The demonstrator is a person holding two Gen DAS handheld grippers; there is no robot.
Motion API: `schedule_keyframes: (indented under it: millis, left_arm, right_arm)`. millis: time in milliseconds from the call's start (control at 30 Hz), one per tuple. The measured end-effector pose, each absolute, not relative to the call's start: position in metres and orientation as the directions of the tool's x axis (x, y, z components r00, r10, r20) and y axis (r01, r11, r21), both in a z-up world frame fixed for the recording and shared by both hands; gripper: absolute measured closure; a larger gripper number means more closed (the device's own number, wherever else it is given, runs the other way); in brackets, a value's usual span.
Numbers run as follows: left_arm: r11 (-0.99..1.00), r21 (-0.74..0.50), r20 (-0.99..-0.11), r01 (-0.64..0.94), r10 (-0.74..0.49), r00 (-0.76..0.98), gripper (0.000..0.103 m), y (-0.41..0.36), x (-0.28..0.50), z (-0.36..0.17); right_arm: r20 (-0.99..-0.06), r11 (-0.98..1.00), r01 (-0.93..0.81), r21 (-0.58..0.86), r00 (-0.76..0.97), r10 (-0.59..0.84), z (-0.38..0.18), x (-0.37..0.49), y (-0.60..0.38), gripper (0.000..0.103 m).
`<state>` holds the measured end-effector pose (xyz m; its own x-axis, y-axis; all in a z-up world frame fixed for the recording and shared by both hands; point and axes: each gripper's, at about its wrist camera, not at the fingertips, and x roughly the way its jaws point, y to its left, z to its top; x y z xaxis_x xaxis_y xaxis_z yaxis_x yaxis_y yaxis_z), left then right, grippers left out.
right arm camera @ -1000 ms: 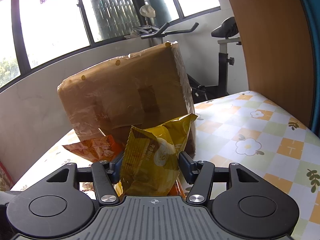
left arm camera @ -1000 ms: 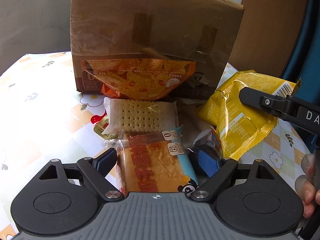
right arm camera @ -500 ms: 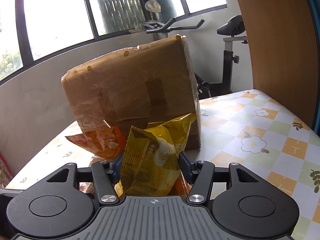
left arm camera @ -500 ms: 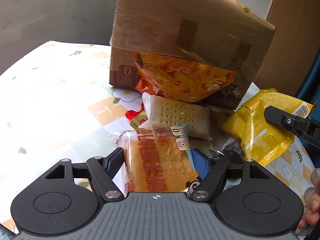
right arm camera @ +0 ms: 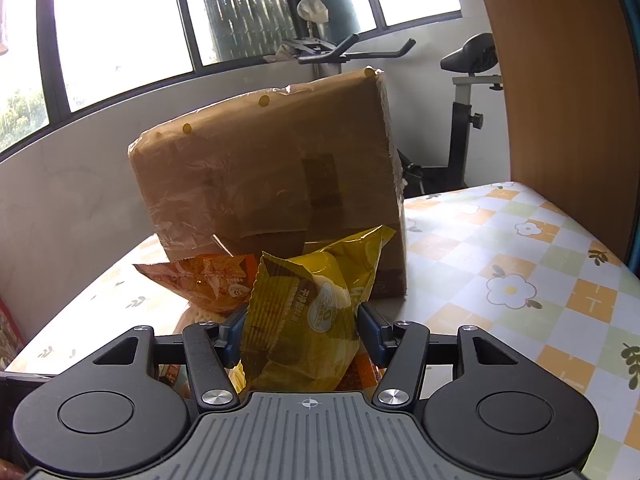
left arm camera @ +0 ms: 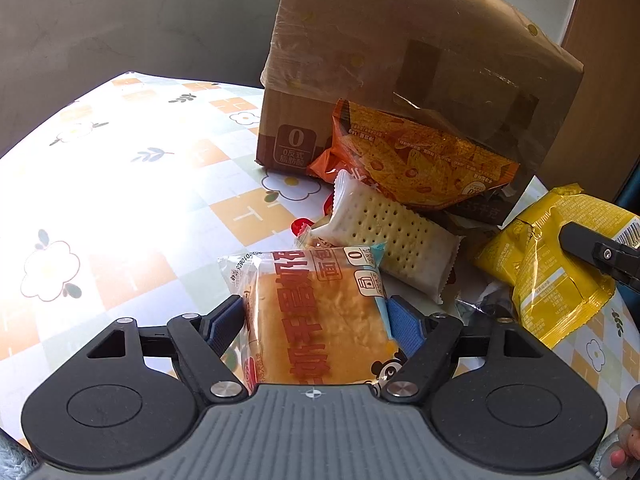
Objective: Organize snacks
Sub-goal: 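Lift the wrapped bread with the left tool while the right tool lifts the yellow chip bag, then move both tools over the box and open them to drop the snacks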
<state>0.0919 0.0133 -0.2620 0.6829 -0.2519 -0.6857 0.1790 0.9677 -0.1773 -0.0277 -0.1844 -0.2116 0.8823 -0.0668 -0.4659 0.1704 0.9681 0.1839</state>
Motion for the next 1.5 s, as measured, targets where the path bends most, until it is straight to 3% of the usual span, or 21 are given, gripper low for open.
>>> schedule_keyframes:
  millis: [200,433,800,1267,1500]
  left_arm:
    - [0.966,-0.175,-0.663,0.191,-0.259,0.703,0.027,0.014,0.086,-0.261]
    - [0.962,-0.197,-0.555,0.191,-0.270,0.786,0.028,0.021,0.073,-0.237]
    - [0.978,-0.165,-0.436,0.129,-0.190,0.880,0.028,0.050,0.064,-0.197]
    - [0.980,-0.094,-0.206,0.174,-0.191,0.960,0.028,0.062,0.080,-0.099]
    - [0.971,-0.068,-0.151,0.229,-0.237,0.960,0.028,0.032,0.115,-0.067]
  right_arm:
    - [-0.465,0.968,0.170,0.184,0.883,-0.066,-0.211,-0.028,-0.184,0.050]
    - [-0.432,0.974,0.164,0.156,0.898,-0.082,-0.203,-0.033,-0.181,0.050]
    - [-0.359,0.979,0.173,0.110,0.925,-0.124,-0.177,-0.046,-0.183,0.050]
    - [-0.187,0.991,0.124,0.056,0.976,-0.112,-0.115,-0.037,-0.190,0.050]
    - [-0.115,0.997,0.072,0.021,0.991,-0.069,-0.077,-0.007,-0.202,0.050]
